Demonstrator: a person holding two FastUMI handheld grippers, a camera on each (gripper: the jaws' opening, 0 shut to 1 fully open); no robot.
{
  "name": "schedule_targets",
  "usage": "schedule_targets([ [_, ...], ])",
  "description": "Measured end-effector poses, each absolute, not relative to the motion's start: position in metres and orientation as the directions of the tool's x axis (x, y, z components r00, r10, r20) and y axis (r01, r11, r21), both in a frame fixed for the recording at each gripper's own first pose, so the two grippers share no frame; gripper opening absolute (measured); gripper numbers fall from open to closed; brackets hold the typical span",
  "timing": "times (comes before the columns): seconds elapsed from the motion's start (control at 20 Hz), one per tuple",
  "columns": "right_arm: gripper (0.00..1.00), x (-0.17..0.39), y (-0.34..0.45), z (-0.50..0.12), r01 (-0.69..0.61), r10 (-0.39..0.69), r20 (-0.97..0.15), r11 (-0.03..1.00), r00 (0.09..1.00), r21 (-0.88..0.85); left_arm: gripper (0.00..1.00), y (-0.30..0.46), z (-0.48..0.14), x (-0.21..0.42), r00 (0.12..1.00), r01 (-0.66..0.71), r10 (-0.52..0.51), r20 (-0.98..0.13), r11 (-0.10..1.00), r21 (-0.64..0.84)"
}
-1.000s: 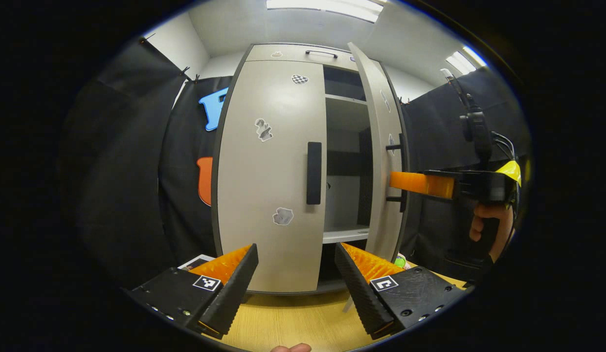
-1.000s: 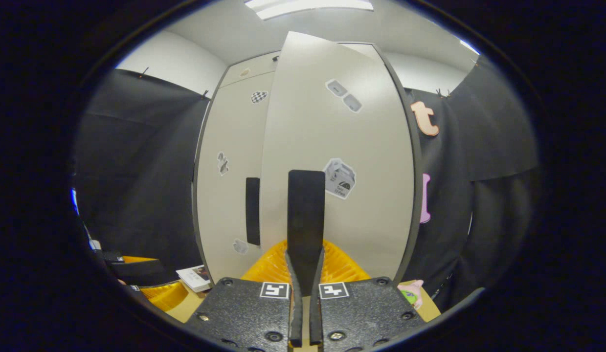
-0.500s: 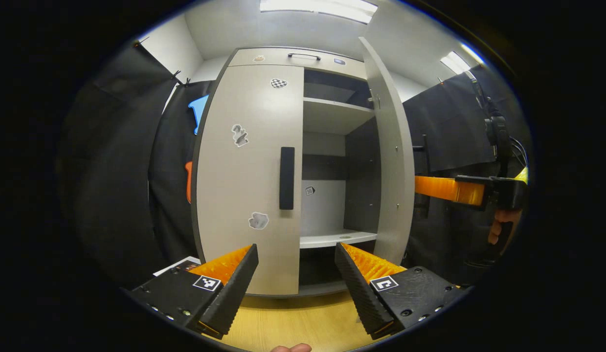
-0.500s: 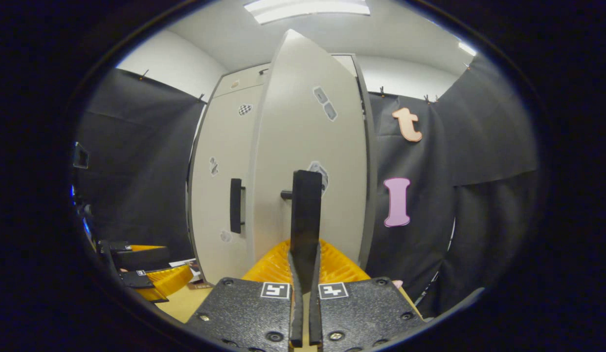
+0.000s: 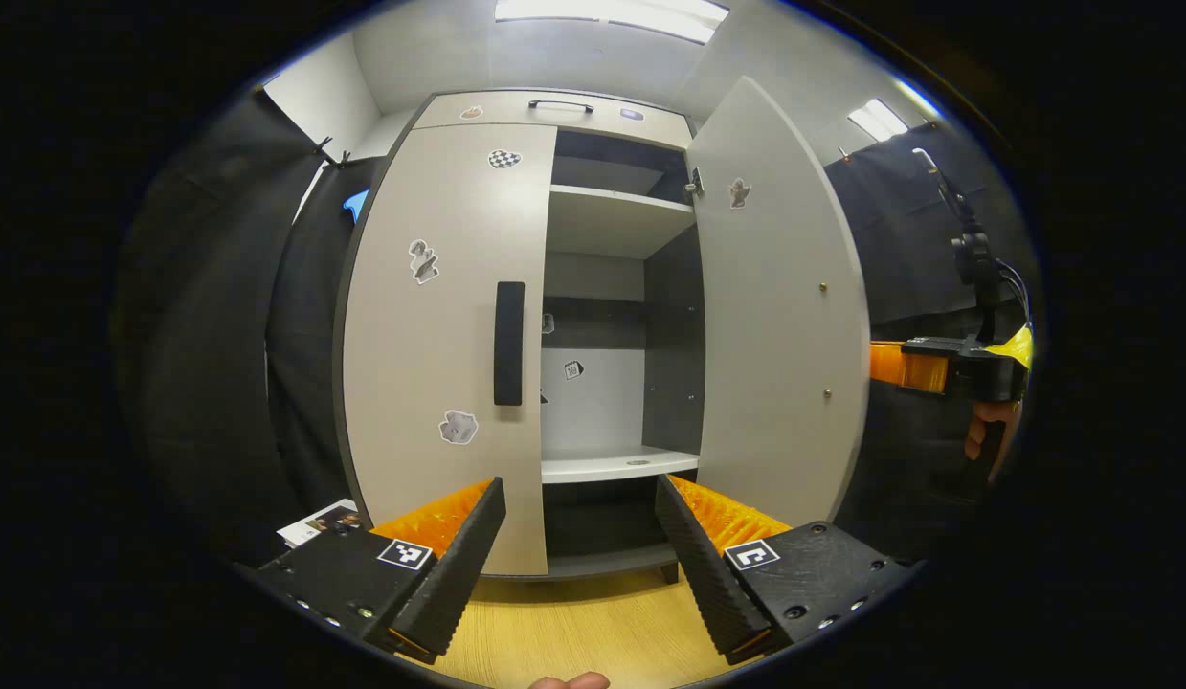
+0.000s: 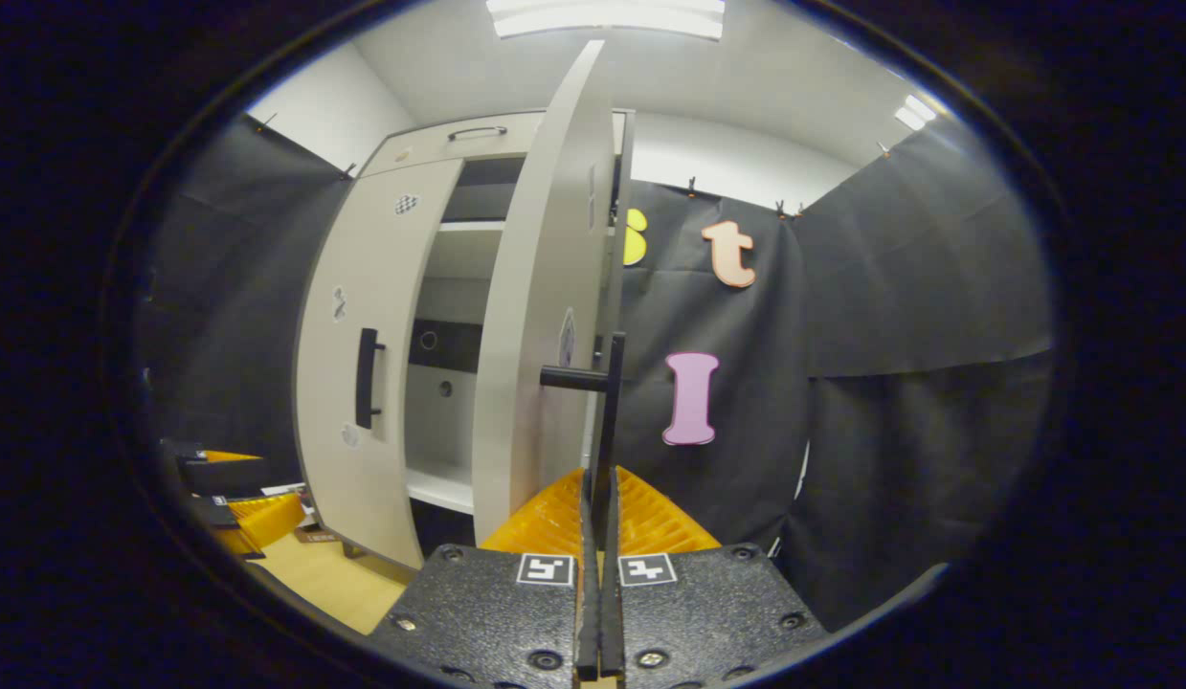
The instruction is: Open the right door of the double-door shoe cabinet with the right hand, and open the left door with the left hand.
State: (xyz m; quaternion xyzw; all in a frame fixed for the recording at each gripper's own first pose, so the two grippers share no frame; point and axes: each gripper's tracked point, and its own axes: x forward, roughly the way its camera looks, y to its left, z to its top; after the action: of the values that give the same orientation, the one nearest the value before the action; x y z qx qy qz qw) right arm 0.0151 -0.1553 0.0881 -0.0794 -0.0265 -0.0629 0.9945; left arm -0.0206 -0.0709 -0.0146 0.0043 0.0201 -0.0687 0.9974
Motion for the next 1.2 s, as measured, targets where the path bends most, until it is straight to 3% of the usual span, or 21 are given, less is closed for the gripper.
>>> schedule_targets([
  [0.15, 0.04, 0.019, -0.148, 0.080, 0.040, -0.039, 0.036, 0.999, 0.999, -0.009, 0.95, -0.070, -0.014, -0.019, 0.990, 0.132, -0.132, -0.041, 0.991, 0.008],
  [0.35, 0.04, 0.017, -0.153, 0.077, 0.088, -0.082, 0.056, 0.988, 0.995, -0.124, 0.95, -0.060, -0.013, -0.022, 0.994, 0.106, -0.105, -0.036, 0.994, 0.009],
  [0.65, 0.04, 0.018, -0.153, 0.075, 0.110, -0.105, 0.050, 0.988, 0.993, -0.110, 0.95, -0.049, -0.010, -0.024, 0.996, 0.087, -0.087, -0.037, 0.996, -0.004],
  [0.75, 0.10, 0.013, -0.153, 0.074, 0.121, -0.116, 0.050, 0.984, 0.992, -0.131, 0.95, -0.046, -0.008, -0.025, 0.996, 0.086, -0.086, -0.032, 0.996, -0.001],
  [0.85, 0.10, 0.005, -0.154, 0.076, 0.139, -0.133, 0.053, 0.980, 0.990, -0.141, 0.95, -0.044, -0.005, -0.027, 0.996, 0.088, -0.088, -0.025, 0.996, -0.003],
  [0.9, 0.13, -0.001, -0.157, 0.077, 0.154, -0.147, 0.058, 0.977, 0.987, -0.148, 0.95, -0.043, -0.005, -0.027, 0.996, 0.090, -0.090, -0.022, 0.996, -0.008],
  [1.0, 0.29, -0.017, -0.164, 0.082, 0.195, -0.186, 0.073, 0.970, 0.980, -0.144, 0.95, -0.041, -0.005, -0.028, 0.996, 0.091, -0.091, -0.021, 0.996, -0.018],
  [1.05, 0.45, -0.025, -0.168, 0.085, 0.216, -0.207, 0.076, 0.966, 0.975, -0.139, 0.95, -0.040, -0.005, -0.027, 0.995, 0.093, -0.093, -0.021, 0.995, -0.025],
  [1.1, 0.52, -0.034, -0.166, 0.086, 0.225, -0.215, 0.080, 0.965, 0.973, -0.136, 0.95, -0.039, -0.004, -0.026, 0.995, 0.095, -0.095, -0.020, 0.995, -0.031],
  [1.15, 0.66, -0.044, -0.163, 0.088, 0.232, -0.222, 0.085, 0.963, 0.971, -0.134, 0.95, -0.039, -0.004, -0.026, 0.995, 0.097, -0.097, -0.018, 0.995, -0.036],
  [1.2, 0.67, -0.055, -0.158, 0.090, 0.233, -0.222, 0.092, 0.963, 0.971, -0.136, 0.95, -0.037, -0.002, -0.025, 0.995, 0.098, -0.098, -0.014, 0.994, -0.038],
])
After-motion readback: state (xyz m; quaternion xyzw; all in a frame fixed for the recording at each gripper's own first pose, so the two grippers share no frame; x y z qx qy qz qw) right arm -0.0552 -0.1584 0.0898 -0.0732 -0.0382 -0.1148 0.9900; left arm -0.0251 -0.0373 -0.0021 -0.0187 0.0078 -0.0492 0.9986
